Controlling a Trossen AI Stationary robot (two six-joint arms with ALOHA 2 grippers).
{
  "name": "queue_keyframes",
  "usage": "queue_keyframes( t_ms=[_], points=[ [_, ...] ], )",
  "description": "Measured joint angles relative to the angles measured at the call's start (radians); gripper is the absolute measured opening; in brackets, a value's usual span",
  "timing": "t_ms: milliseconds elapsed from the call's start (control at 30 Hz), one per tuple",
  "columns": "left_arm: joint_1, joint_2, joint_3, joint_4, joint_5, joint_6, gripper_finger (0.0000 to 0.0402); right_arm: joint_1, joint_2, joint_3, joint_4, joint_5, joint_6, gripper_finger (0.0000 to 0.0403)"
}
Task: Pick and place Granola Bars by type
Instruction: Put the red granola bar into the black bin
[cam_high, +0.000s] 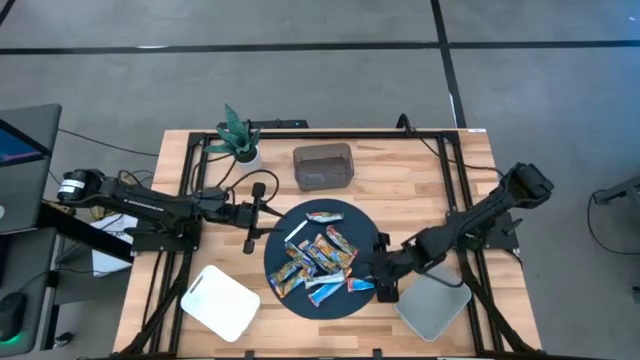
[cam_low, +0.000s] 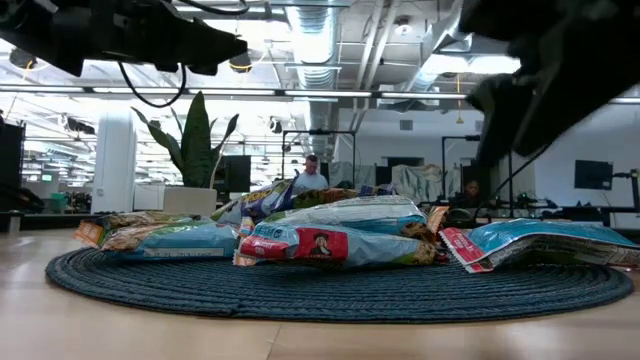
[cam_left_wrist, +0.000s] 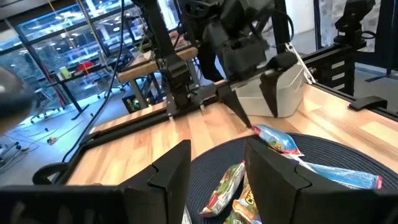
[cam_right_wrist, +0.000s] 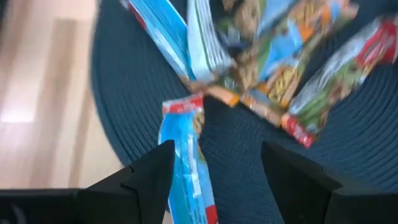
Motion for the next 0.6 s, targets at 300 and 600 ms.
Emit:
queue_keyframes(
  t_ms=[300,600],
  points=[
    [0.0,0.0,0.0,-0.027,-0.007,-0.009,0.0145,-0.001,0.128,0.031,0.0,-0.038,0.072,0.0234],
    [0.0,0.0,0.0,-0.045,-0.01,-0.018,0.0145,0.013,0.152,0.126,-0.052,-0.068,0.069,0.0234]
  ],
)
